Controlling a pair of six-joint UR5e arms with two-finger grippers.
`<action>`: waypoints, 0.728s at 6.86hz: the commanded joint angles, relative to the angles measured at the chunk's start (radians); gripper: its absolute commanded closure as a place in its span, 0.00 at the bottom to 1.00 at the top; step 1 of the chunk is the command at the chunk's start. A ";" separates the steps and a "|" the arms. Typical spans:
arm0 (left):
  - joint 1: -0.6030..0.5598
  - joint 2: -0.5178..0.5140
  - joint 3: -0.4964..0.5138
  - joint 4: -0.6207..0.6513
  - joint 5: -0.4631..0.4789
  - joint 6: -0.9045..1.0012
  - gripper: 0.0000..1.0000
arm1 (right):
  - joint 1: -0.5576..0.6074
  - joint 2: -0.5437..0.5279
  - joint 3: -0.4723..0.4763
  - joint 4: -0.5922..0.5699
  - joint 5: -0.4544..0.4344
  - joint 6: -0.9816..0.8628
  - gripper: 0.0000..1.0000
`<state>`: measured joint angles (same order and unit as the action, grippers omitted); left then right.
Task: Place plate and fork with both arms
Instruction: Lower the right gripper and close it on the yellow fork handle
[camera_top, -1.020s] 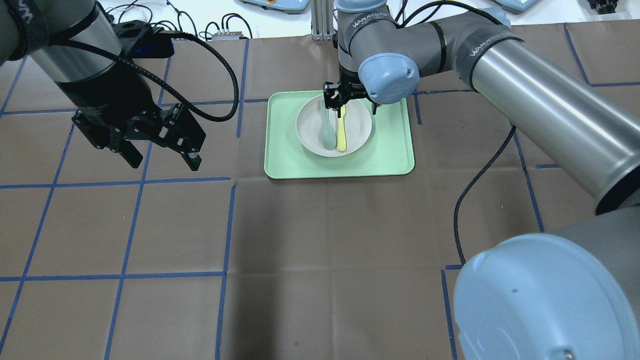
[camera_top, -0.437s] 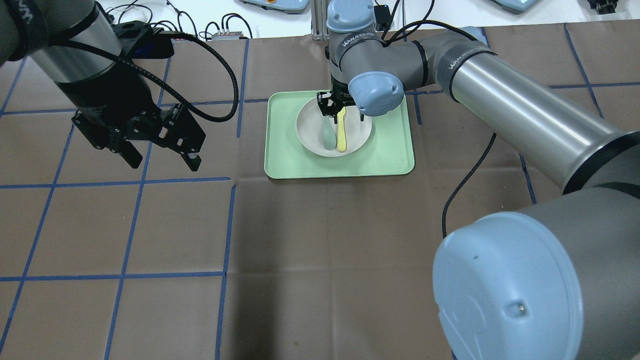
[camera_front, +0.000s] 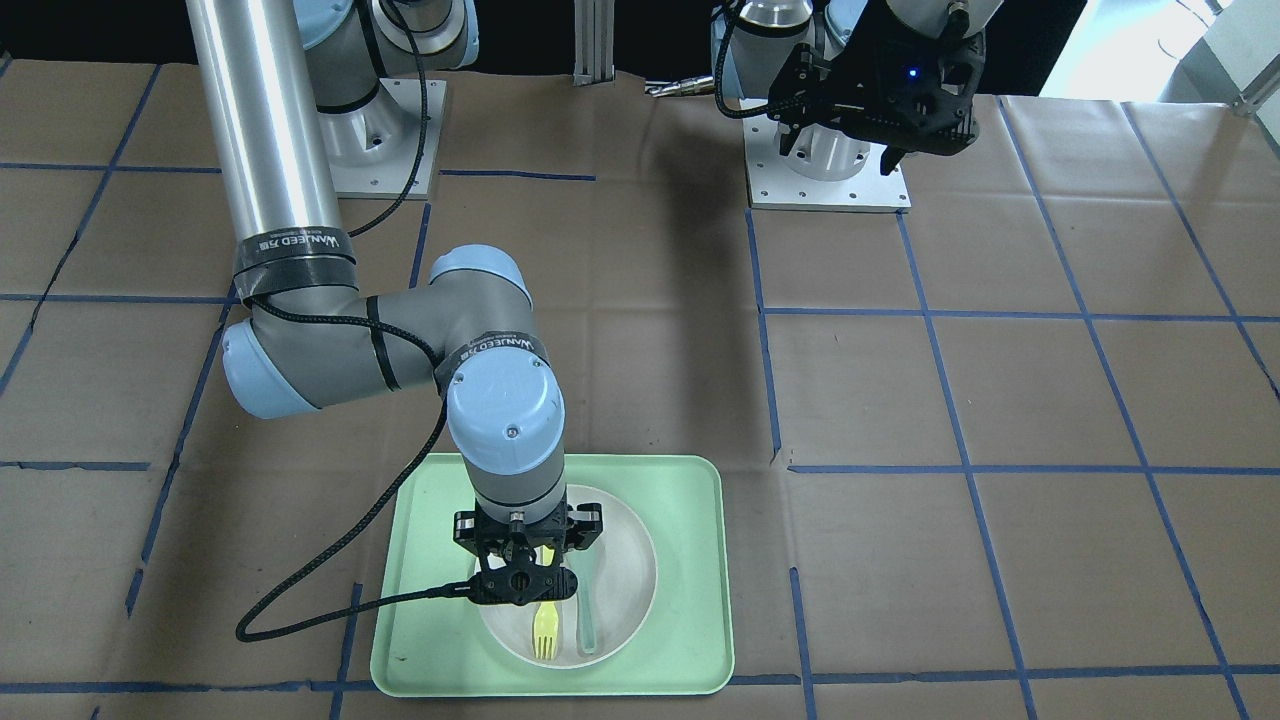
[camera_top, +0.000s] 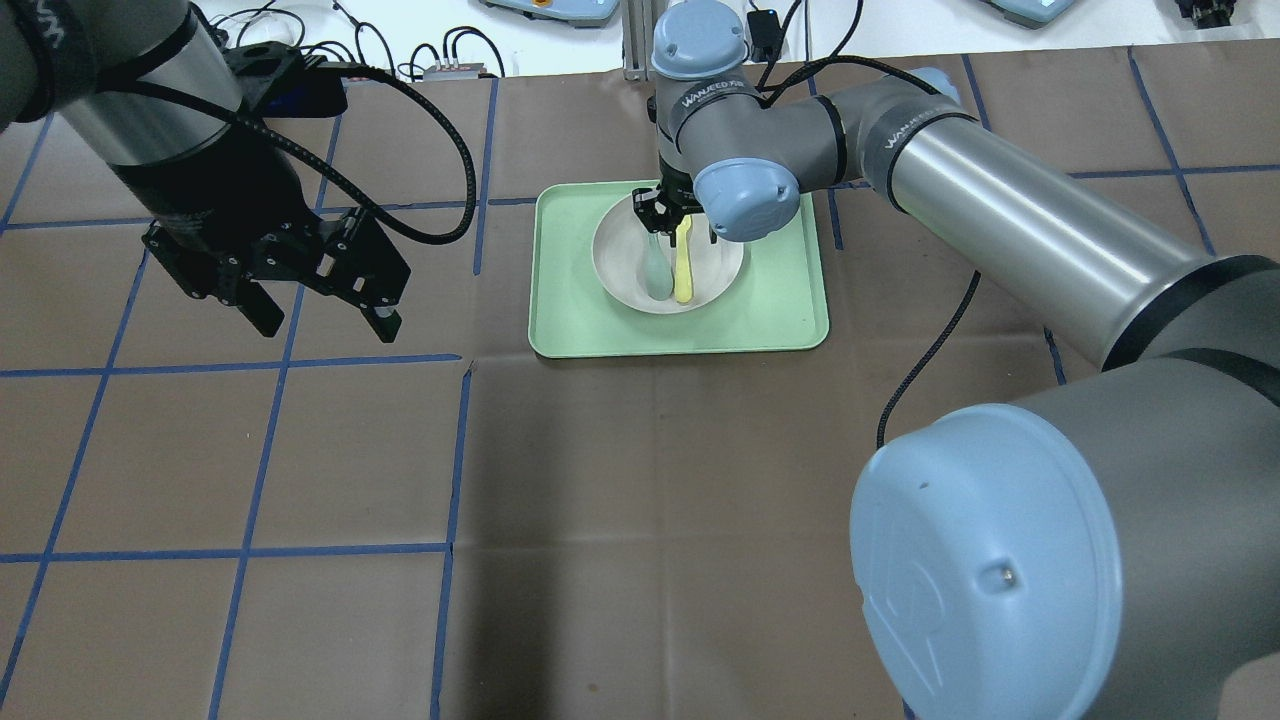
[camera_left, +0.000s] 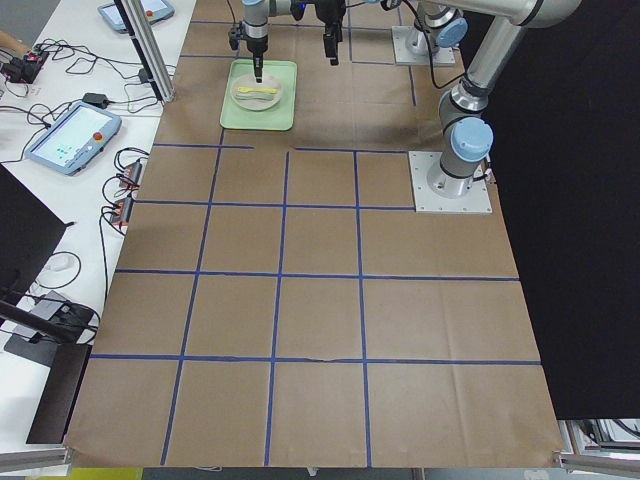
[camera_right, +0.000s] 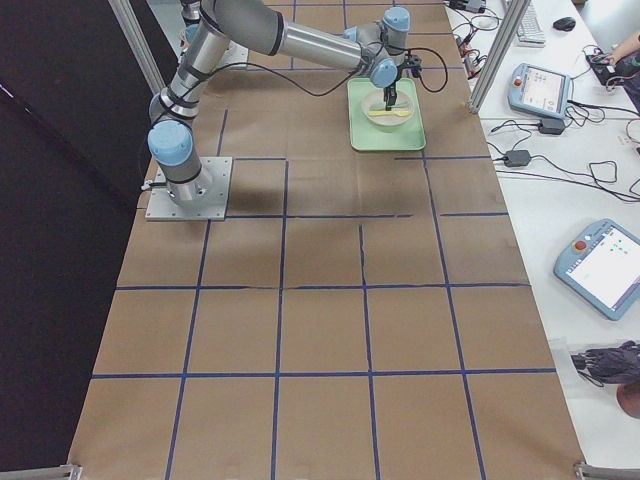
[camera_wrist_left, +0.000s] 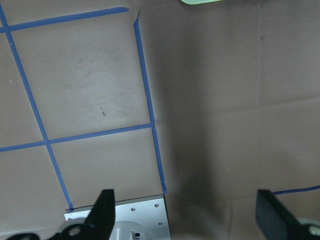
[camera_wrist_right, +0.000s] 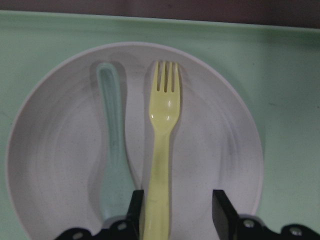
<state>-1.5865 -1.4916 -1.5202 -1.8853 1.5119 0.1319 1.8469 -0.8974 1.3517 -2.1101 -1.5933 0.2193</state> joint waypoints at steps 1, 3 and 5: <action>-0.001 -0.001 0.000 0.000 0.001 0.000 0.00 | 0.000 0.024 -0.011 -0.028 -0.001 0.000 0.49; -0.001 0.001 0.000 0.000 0.001 0.000 0.00 | 0.008 0.072 -0.037 -0.027 -0.002 0.011 0.49; -0.001 0.001 0.000 0.000 0.001 0.000 0.00 | 0.017 0.081 -0.046 -0.027 -0.011 0.011 0.49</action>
<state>-1.5869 -1.4911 -1.5202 -1.8853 1.5125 0.1319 1.8601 -0.8232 1.3101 -2.1370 -1.6006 0.2297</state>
